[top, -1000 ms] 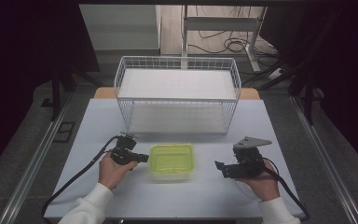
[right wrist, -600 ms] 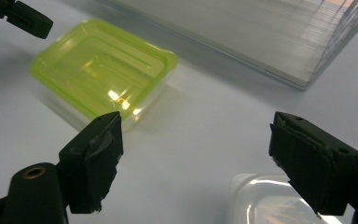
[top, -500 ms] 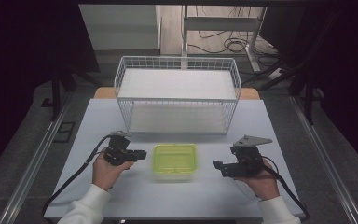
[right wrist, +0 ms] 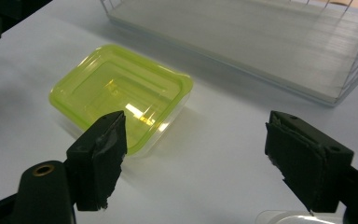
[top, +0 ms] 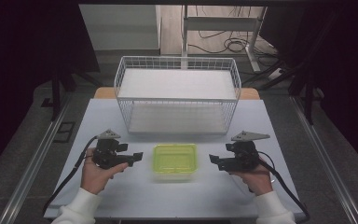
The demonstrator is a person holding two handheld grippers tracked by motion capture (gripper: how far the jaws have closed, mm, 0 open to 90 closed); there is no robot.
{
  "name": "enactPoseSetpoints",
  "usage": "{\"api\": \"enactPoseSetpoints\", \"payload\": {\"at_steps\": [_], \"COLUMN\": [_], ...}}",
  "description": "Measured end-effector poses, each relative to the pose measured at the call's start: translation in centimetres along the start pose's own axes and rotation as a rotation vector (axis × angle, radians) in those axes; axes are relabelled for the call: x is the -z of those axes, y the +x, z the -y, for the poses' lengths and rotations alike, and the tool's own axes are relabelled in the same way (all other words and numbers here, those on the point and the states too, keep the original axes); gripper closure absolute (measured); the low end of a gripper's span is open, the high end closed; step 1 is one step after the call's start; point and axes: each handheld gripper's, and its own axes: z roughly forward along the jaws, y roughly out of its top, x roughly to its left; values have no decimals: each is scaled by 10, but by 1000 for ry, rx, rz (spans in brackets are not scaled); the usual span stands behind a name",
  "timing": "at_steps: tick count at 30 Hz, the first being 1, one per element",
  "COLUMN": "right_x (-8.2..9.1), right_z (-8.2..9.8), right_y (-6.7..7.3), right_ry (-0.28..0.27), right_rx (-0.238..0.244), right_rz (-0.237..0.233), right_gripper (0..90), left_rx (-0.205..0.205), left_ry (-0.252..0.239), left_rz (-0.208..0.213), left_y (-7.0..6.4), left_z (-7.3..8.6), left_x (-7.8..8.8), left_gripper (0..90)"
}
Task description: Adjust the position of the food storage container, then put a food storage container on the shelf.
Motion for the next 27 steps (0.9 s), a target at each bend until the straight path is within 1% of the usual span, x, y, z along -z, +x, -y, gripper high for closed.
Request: {"api": "enactPoseSetpoints", "payload": {"at_steps": [1, 2, 3, 5, 8, 9, 11, 13, 15, 16, 17, 18, 19, 20, 21, 22, 23, 24, 25, 26, 27], "right_x": [0, 0, 1, 2, 2, 1, 1, -1, -5, -5, -9, -10, -12, -13, -15, -15, -16, -17, -17, -17, -18], "right_z": [1, 1, 1, 1, 1, 3, 3, 2, 0, 0, -3, -5, -6, -8, -10, -10, -14, -16, -18, -18, -22], "right_y": [2, 2, 5, 6, 8, 9, 11, 12, 13, 13, 16, 18, 19, 21, 24, 24, 30, 33, 36, 36, 41], "right_ry": [-6, -6, -18, -28, -25, -13, -6, -5, 0, 0, 13, 20, 26, 33, 37, 37, 45, 51, 52, 52, 59], "right_rx": [13, 13, 28, 30, 35, 40, 35, 13, -4, -4, -14, -20, -23, -26, -25, -25, -11, -8, -8, -8, -8], "right_rz": [7, 7, 17, 18, 15, 20, 19, 22, 10, 10, -1, -8, -17, -27, -35, -35, -43, -45, -48, -48, -65], "right_gripper": [217, 217, 222, 223, 223, 222, 222, 228, 238, 238, 240, 240, 238, 234, 231, 231, 222, 217, 216, 216, 218], "left_rx": [-7, -7, -13, -18, -13, -8, -4, 3, 6, 6, 25, 25, 44, 51, 56, 56, 52, 52, 59, 59, 57], "left_ry": [-1, -1, 6, 5, 2, 5, 10, 17, 28, 28, 30, 30, 30, 32, 30, 30, 30, 30, 29, 29, 31], "left_rz": [6, 6, 12, 9, 6, 8, 13, 15, 15, 15, 17, 17, 30, 42, 51, 51, 57, 57, 71, 71, 74], "left_y": [0, 0, -1, -3, -4, -4, -5, -6, -7, -7, -8, -8, -8, -9, -10, -10, -14, -14, -19, -19, -21], "left_z": [0, 0, 1, 2, 2, 1, 0, -1, -2, -2, -2, -2, -4, -4, -5, -5, -7, -7, -10, -10, -11], "left_x": [0, 0, 0, 0, 1, 2, 2, 1, 0, 0, 0, 0, 2, 3, 4, 4, 6, 6, 6, 6, 6], "left_gripper": [210, 208, 208, 203, 201, 199, 201, 203, 211, 214, 219, 226, 234, 242, 246, 250, 253, 256, 262, 265, 268]}}
